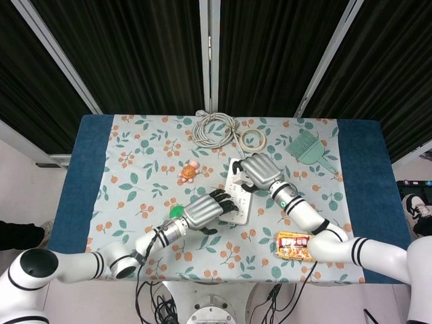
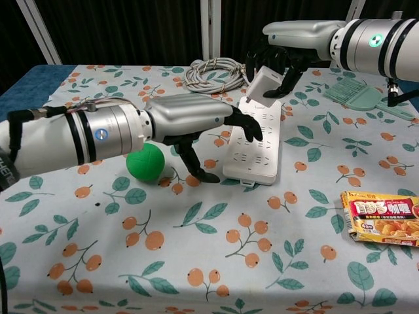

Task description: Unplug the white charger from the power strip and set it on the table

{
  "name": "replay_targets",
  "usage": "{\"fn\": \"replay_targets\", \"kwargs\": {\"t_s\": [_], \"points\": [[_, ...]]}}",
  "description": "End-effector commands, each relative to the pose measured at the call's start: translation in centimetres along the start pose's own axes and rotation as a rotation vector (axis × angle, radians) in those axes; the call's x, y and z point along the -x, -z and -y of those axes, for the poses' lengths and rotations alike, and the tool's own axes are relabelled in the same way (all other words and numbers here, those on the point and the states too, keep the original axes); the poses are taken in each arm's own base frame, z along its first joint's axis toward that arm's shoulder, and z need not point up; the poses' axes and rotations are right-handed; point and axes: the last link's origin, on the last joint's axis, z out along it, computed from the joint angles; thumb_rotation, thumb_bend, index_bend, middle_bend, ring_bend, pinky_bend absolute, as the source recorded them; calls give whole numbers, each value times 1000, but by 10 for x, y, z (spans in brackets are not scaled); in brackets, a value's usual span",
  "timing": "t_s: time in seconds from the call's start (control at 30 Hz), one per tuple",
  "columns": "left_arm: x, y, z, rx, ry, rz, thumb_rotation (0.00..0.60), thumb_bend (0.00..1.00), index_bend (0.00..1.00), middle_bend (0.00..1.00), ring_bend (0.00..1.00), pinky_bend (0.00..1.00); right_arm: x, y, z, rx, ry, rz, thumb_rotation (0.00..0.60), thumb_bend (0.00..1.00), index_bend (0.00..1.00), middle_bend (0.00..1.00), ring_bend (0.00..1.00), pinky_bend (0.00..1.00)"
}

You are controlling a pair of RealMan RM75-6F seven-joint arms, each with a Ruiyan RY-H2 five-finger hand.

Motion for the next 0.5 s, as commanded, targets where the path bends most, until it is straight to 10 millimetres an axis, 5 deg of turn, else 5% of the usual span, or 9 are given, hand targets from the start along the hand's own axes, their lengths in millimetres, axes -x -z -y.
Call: {"fn": "replay_targets", "kwargs": {"t_s": [0.03, 0.37, 0.5], "points": [[-14, 16, 7, -31, -11, -60, 600, 188, 190, 206, 101, 106, 3, 16, -19, 60, -76, 21, 600, 399, 947, 737, 461, 403], [-40, 83, 51, -254, -3, -191, 600, 177, 190, 206, 102, 105, 41, 55, -54, 163, -292, 135, 600, 371, 660, 620, 351, 318], [-44, 117, 75, -382, 13, -221, 600, 176, 190, 206, 101, 104, 47, 65, -58, 159, -313, 184, 600, 314, 354, 457, 208, 194]]}}
